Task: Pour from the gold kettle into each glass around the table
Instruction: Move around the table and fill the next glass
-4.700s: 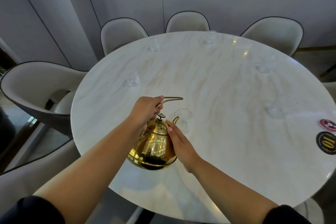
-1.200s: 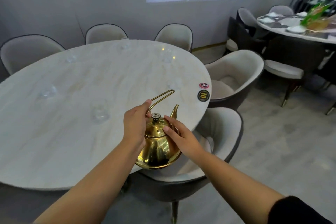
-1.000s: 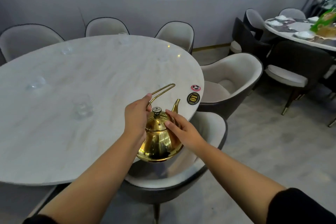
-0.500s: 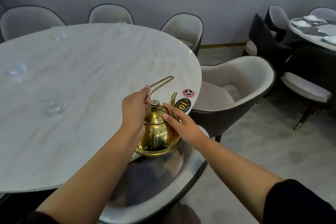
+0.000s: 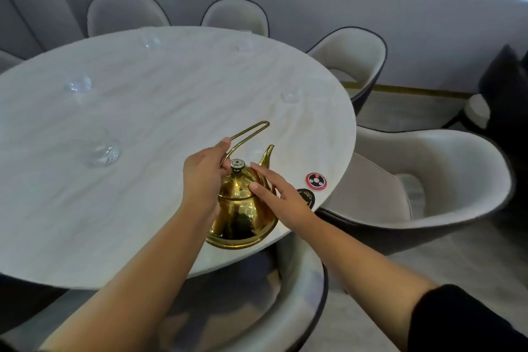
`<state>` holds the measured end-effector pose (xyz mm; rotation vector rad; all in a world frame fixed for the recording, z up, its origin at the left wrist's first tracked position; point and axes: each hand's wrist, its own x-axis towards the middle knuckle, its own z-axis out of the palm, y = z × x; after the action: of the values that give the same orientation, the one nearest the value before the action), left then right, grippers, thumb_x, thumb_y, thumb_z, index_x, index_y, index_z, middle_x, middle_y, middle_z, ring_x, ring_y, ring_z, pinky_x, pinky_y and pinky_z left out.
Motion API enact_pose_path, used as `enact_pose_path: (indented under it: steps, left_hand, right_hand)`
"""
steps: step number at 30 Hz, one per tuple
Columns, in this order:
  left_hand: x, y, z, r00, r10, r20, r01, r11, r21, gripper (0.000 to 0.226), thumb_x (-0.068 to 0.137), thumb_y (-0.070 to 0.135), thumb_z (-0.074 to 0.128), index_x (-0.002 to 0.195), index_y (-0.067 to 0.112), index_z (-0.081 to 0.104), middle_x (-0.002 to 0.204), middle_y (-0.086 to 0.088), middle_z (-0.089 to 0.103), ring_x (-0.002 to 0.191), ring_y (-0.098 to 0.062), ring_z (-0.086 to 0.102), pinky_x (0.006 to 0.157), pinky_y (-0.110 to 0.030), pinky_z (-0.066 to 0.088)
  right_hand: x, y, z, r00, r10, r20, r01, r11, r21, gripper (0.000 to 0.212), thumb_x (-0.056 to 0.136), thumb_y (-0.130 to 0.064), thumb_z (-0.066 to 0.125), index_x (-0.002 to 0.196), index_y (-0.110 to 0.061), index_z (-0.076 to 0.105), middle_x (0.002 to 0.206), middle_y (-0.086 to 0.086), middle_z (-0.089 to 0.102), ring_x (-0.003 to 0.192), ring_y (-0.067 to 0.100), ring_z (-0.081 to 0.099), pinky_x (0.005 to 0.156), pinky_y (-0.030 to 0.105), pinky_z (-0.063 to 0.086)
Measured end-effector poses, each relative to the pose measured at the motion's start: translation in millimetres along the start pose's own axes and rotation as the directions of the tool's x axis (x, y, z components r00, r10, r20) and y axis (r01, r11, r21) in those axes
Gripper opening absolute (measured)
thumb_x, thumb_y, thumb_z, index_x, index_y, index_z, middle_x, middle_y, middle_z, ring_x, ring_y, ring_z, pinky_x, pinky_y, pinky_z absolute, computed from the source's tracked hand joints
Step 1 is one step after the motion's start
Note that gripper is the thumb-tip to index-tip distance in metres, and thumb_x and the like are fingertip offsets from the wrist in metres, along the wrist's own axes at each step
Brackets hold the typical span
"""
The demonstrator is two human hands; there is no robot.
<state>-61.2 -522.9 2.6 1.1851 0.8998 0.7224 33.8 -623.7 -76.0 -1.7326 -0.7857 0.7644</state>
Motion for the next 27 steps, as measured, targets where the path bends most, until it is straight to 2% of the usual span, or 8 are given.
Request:
enact_pose_path:
  steps: [5, 9, 12, 19, 27]
  left_hand:
    - [13.2, 0.1, 6.5, 0.996, 0.016, -0.089, -0.013, 0.999, 0.035, 0.044, 0.089, 0.029, 0.060, 0.051, 0.012, 0.046, 0.053, -0.001, 0.039, 0.049, -0.013, 0.033, 0.064, -0.028, 0.034]
    - [24.7, -0.1, 17.6, 0.988, 0.029, -0.152, -0.020, 0.998, 0.057, 0.042, 0.088, 0.026, 0.062, 0.051, 0.013, 0.046, 0.052, 0.000, 0.040, 0.039, -0.006, 0.033, 0.057, -0.026, 0.032]
    - [34.0, 1.4, 29.4, 0.980, 0.043, -0.194, -0.025, 0.995, 0.092, 0.044, 0.087, 0.027, 0.063, 0.048, 0.013, 0.046, 0.048, 0.001, 0.039, 0.041, -0.009, 0.031, 0.054, -0.026, 0.031]
    - [56.1, 7.3, 60.8, 0.965, 0.048, -0.257, -0.009, 0.989, 0.150, 0.046, 0.087, 0.029, 0.063, 0.047, 0.015, 0.045, 0.046, 0.002, 0.037, 0.041, -0.010, 0.030, 0.053, -0.028, 0.030]
    - [73.8, 11.3, 84.4, 0.955, 0.082, -0.284, 0.001, 0.960, 0.281, 0.050, 0.088, 0.030, 0.062, 0.045, 0.013, 0.042, 0.035, 0.010, 0.030, 0.033, -0.006, 0.025, 0.042, -0.020, 0.026]
  right_hand:
    - [23.0, 2.7, -4.1, 0.993, -0.018, 0.119, 0.016, 1.000, 0.017, 0.047, 0.092, -0.044, 0.054, 0.137, -0.040, 0.044, 0.136, -0.009, 0.046, 0.125, 0.012, 0.046, 0.106, 0.034, 0.044]
    - [43.6, 9.0, -11.3, 0.980, -0.024, 0.195, 0.016, 0.999, 0.043, 0.042, 0.092, -0.048, 0.052, 0.134, -0.047, 0.044, 0.140, -0.008, 0.045, 0.128, 0.014, 0.045, 0.106, 0.036, 0.044]
    - [58.3, 14.1, -17.4, 0.970, -0.027, 0.243, 0.010, 0.998, 0.069, 0.039, 0.091, -0.051, 0.051, 0.129, -0.055, 0.043, 0.144, -0.007, 0.044, 0.131, 0.015, 0.044, 0.106, 0.038, 0.044]
    - [88.7, 16.4, -40.6, 0.951, -0.066, 0.302, 0.049, 0.997, 0.065, 0.047, 0.097, -0.042, 0.046, 0.143, -0.037, 0.037, 0.145, -0.007, 0.039, 0.129, 0.007, 0.037, 0.112, 0.034, 0.037]
    - [109.7, 25.9, -52.7, 0.919, -0.067, 0.389, 0.018, 0.992, 0.128, 0.045, 0.097, -0.047, 0.043, 0.141, -0.043, 0.035, 0.147, -0.008, 0.038, 0.134, 0.009, 0.036, 0.114, 0.035, 0.034]
